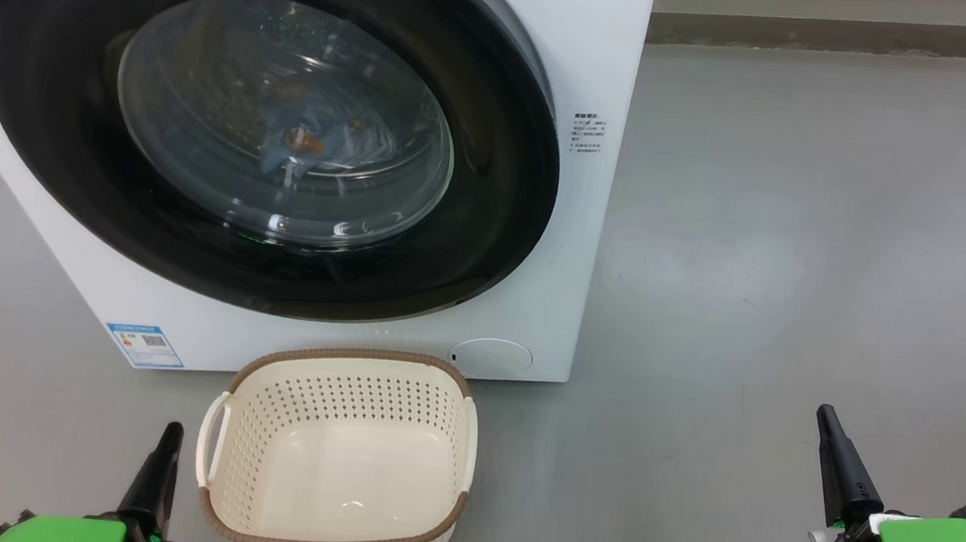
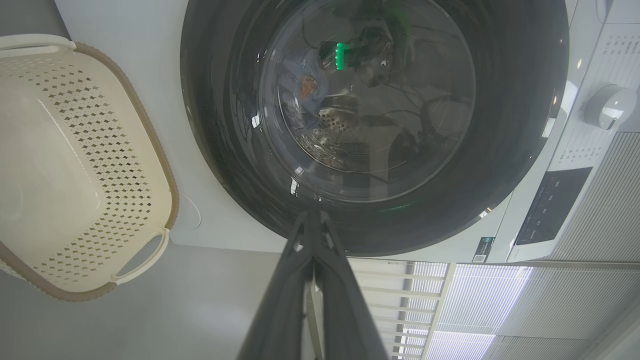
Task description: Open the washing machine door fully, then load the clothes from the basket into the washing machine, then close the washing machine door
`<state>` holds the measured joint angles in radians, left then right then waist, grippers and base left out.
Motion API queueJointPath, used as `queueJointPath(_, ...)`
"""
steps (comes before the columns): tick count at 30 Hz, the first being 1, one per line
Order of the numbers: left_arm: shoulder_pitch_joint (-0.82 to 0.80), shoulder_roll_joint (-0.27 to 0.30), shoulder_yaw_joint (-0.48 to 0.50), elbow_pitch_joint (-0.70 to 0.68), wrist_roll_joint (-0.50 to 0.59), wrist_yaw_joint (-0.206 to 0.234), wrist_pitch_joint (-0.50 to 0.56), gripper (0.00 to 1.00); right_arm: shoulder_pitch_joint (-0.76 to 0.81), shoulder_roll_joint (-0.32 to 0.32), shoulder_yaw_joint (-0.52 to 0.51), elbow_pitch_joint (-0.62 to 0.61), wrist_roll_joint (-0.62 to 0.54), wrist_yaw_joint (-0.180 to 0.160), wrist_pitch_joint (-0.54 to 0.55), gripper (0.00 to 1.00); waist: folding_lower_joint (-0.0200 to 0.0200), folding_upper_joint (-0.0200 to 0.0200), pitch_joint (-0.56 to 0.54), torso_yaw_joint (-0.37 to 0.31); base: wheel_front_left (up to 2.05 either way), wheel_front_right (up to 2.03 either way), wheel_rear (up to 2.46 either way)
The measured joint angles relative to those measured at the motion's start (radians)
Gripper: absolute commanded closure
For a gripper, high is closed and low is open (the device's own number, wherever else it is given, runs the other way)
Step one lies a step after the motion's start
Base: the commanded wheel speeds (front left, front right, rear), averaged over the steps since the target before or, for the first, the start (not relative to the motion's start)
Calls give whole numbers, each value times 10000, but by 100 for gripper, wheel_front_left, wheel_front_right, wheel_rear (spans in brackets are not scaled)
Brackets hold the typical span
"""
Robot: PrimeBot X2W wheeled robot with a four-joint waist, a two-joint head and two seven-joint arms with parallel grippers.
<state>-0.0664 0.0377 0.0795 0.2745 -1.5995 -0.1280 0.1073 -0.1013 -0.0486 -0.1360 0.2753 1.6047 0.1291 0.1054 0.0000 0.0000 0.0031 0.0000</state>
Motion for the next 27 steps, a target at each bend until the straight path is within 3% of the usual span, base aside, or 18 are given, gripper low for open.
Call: queueJointPath(27, -1, 0, 0, -2, 0, 0, 0, 100, 0, 4, -2, 0, 0, 0, 0, 100, 0, 0, 0, 0, 0, 0, 0)
